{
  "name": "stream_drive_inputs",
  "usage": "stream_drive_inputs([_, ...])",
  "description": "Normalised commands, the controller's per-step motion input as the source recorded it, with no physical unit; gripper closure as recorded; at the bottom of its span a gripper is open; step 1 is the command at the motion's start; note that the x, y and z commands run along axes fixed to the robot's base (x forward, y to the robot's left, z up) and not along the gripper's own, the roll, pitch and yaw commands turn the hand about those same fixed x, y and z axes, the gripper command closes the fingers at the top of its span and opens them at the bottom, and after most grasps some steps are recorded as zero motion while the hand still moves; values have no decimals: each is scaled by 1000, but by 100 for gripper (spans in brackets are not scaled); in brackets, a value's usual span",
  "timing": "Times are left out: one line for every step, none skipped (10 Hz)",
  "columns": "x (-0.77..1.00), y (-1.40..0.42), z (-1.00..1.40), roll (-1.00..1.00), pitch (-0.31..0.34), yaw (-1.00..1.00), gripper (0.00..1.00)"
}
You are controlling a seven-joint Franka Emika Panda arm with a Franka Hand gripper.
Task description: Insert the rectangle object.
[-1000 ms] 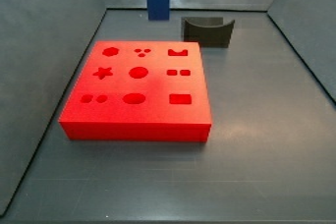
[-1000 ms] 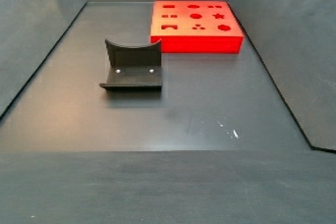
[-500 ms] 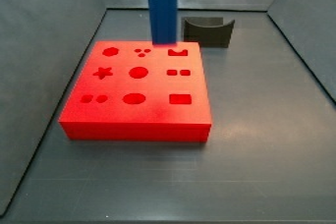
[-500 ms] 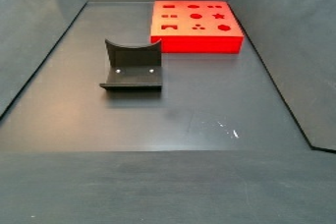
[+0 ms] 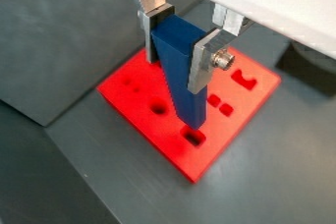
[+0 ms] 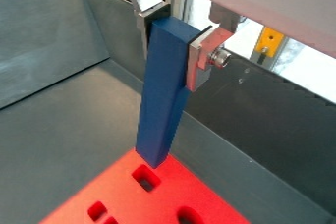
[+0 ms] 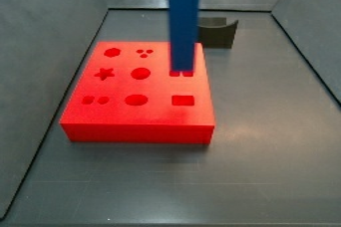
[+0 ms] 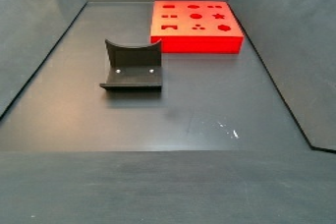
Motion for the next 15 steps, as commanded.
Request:
stream_drive_inputs([409, 0, -26, -457, -19, -497, 100])
stream_drive_inputs([266, 140, -340, -379, 9, -129, 100])
stream_drive_inputs([0, 0, 0, 0, 9, 0, 100])
stream_drive_inputs([-86, 0, -426, 4, -26, 57, 100])
stream_drive_inputs([-294, 0, -654, 0, -56, 203, 100])
stream_drive_inputs([-411, -49, -429, 70, -114, 209, 100])
stream_drive_inputs([0, 0, 0, 0, -21, 0, 100])
stream_drive_inputs([0, 26, -26, 7, 0, 0, 100])
stream_drive_inputs([0, 200, -363, 0, 0, 191, 100])
stream_drive_inputs([0, 109, -317, -1, 0, 217, 100])
stream_drive_inputs([0, 0, -74, 0, 0, 3, 100])
stream_drive_inputs([0, 0, -240, 0, -13, 54, 100])
stream_drive_inputs([0, 0, -274, 0, -20, 83, 100])
stream_drive_inputs([0, 0, -251, 0, -23, 80, 100])
stream_drive_inputs([0, 0, -237, 0, -29, 69, 100])
